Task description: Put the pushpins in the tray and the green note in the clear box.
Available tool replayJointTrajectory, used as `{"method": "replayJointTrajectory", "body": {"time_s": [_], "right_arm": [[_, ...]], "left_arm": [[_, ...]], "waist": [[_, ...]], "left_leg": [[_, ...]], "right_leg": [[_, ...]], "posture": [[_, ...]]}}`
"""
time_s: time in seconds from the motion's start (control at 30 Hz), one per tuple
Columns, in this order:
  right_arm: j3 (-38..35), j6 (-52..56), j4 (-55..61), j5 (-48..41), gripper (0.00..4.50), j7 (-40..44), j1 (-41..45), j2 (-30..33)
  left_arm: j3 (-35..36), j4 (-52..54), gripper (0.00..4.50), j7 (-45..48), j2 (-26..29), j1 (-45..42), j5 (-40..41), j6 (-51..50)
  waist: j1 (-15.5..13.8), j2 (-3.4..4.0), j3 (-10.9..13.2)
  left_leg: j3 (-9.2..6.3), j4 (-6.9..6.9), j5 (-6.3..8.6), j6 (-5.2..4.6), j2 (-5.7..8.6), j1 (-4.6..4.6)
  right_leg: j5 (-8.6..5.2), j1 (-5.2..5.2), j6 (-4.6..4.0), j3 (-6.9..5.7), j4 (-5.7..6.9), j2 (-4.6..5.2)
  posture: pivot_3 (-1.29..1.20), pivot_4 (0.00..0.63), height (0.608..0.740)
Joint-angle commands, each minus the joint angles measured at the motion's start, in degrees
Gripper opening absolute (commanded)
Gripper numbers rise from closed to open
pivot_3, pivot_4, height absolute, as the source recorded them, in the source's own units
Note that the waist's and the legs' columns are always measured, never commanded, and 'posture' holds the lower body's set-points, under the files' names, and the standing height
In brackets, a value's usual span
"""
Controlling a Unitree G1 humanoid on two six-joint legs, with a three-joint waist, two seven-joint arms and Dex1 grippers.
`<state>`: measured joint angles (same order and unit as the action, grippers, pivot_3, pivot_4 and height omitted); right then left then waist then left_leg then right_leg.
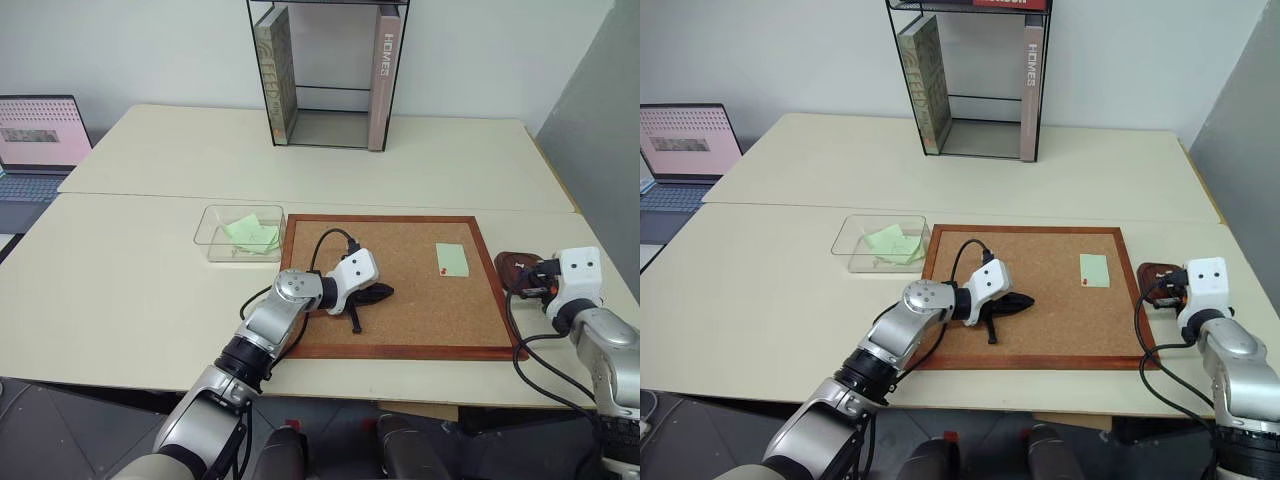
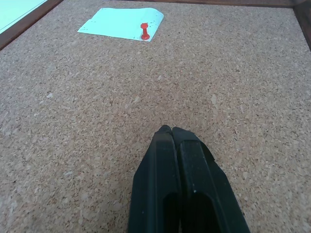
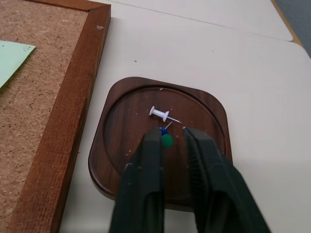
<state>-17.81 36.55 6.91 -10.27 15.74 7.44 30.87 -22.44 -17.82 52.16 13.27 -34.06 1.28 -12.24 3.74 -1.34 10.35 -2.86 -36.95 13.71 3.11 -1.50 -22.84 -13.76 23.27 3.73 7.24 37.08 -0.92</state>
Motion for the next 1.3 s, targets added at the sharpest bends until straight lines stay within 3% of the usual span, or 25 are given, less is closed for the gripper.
{"method": "replayJointTrajectory", "body": {"time_s": [0.03,0.2,0.5,0.7,1.0,1.3], "right_arm": [[-0.8,-1.0,0.9,0.1,1.73,0.1,1.2,0.9],[-2.3,-1.2,2.7,-0.8,2.74,-0.2,1.6,0.4],[-5.0,-0.1,15.2,-9.5,2.74,3.5,-0.1,-2.3],[2.5,-0.7,20.1,-12.2,2.74,5.9,-4.0,-6.8],[11.9,-6.8,11.3,-5.4,2.74,3.9,-1.5,-10.7],[13.1,-12.3,1.5,-0.8,2.74,2.1,2.1,-11.3]], "left_arm": [[-1.5,-1.3,0.0,0.2,0.8,0.8,-2.1,-1.0],[-1.5,-1.4,0.0,0.3,0.9,0.8,-2.1,-0.9],[-1.3,-1.9,0.0,0.4,0.9,0.4,-2.1,-0.6],[-1.3,-2.5,0.0,0.5,0.7,-0.1,-1.9,-0.3],[-1.1,-3.1,0.0,0.5,0.5,-0.7,-1.9,0.1],[-1.0,-2.8,0.0,0.6,0.5,-0.6,-1.9,-0.1]], "waist": [[0.0,0.0,0.0],[0.0,0.0,0.0],[0.0,0.01,0.0],[0.0,0.01,0.0],[0.0,0.0,0.0],[0.0,0.0,0.0]], "left_leg": [[0.0,0.0,0.0,0.0,0.0,0.0],[0.0,0.0,0.0,0.0,0.0,0.0],[-0.03,0.01,0.0,0.0,-0.01,0.0],[-0.03,0.01,0.0,0.0,-0.01,-0.01],[-0.02,-0.03,0.0,0.0,-0.01,-0.01],[-0.02,-0.01,0.0,0.0,-0.02,0.0]], "right_leg": [[0.0,0.0,0.0,0.0,0.0,0.0],[0.0,0.0,-0.01,0.0,0.0,0.0],[0.0,0.0,0.0,-0.02,0.01,-0.01],[-0.01,0.0,-0.01,-0.02,-0.01,0.0],[-0.14,0.0,-0.23,-0.01,-0.01,0.0],[-0.13,0.0,-0.22,-0.03,-0.01,-0.01]], "posture": [[0.0,0.15,0.74],[0.0,0.15,0.74],[0.0,0.15,0.74],[0.0,0.15,0.74],[0.0,0.15,0.74],[0.0,0.15,0.74]]}}
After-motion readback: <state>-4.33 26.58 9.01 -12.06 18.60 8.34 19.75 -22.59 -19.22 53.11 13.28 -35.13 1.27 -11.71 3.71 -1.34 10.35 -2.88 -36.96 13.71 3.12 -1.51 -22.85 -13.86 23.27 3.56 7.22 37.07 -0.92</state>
